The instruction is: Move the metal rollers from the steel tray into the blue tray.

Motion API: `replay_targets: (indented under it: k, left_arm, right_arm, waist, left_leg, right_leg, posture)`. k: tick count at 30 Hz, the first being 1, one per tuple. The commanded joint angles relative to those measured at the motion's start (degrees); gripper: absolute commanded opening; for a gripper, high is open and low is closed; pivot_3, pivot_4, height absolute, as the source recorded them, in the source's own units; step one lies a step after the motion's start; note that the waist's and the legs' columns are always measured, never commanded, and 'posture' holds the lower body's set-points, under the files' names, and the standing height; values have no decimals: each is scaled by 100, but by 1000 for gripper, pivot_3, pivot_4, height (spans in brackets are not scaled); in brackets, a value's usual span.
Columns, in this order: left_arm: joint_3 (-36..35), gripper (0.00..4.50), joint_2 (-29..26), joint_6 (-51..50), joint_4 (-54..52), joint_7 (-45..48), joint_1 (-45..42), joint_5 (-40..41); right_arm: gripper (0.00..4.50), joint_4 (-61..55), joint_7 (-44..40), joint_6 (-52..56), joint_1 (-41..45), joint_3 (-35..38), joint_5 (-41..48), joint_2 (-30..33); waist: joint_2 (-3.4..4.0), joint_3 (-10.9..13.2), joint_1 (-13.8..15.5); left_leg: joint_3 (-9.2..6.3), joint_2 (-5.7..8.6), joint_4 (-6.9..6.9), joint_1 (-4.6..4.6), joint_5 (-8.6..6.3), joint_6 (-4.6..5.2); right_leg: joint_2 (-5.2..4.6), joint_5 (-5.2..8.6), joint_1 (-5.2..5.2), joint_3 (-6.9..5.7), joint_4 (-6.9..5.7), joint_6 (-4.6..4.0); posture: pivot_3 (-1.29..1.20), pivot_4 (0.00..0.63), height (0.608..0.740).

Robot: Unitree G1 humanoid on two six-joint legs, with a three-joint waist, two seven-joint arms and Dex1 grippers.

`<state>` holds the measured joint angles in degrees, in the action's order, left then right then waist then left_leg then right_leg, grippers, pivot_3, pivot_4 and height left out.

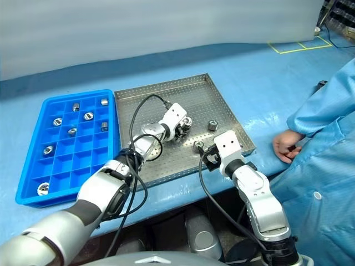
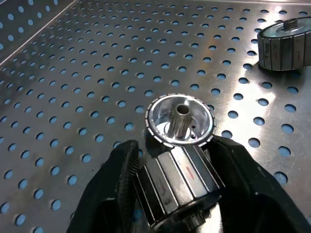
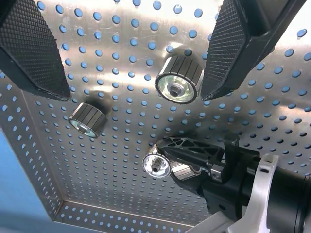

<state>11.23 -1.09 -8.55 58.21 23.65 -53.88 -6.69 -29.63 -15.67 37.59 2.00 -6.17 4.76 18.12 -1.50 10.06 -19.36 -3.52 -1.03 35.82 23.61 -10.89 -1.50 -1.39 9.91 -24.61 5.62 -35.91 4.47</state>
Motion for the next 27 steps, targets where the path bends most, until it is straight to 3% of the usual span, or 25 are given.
replay_targets:
  k: [1, 7, 15, 21, 27]
  left_arm:
    - [-208, 2072, -20, -54, -244, 110, 64, 182]
    - [-740, 2072, -149, -583, -1133, 827, 292, 955]
    - [-525, 2072, -1319, -2225, -4332, 2771, 1511, 1934]
    - [-1347, 2072, -1353, -3557, -5844, 2552, 2053, 3261]
    - [-892, 2072, -1924, -3618, -6747, 2883, 2679, 3390]
  right_arm:
    - [4500, -65, 35, -133, 74, 48, -45, -10]
    - [4500, -75, 65, -147, 78, 34, -83, -32]
    - [4500, -128, -81, -208, 107, 289, 297, -176]
    - [4500, -199, -439, -383, 204, 300, 767, -322]
    - [4500, -381, -839, -546, 267, 459, 1501, -455]
  waist:
    - [0, 0, 0]
    - [0, 0, -4]
    - [4, 2, 52]
    - [6, 2, 243]
    - [7, 2, 353]
  left_leg:
    - [0, 0, -1, 0, 0, 0]
    - [1, 0, -4, 2, 0, 0]
    - [3, -5, -17, -1, 1, 1]
    - [2, -7, -13, -1, 1, 1]
    - [2, -6, -8, -4, 1, 1]
  right_leg:
    - [0, 0, 0, 0, 0, 0]
    - [0, 0, -3, 1, 1, 0]
    - [4, 1, -8, 5, -4, -1]
    - [5, 2, -9, 6, -6, -2]
    - [6, 3, -3, 6, -6, -3]
  posture:
    - [-266, 150, 740]
    - [-273, 150, 740]
    - [-230, 150, 740]
    - [-191, 150, 740]
    - [-167, 150, 740]
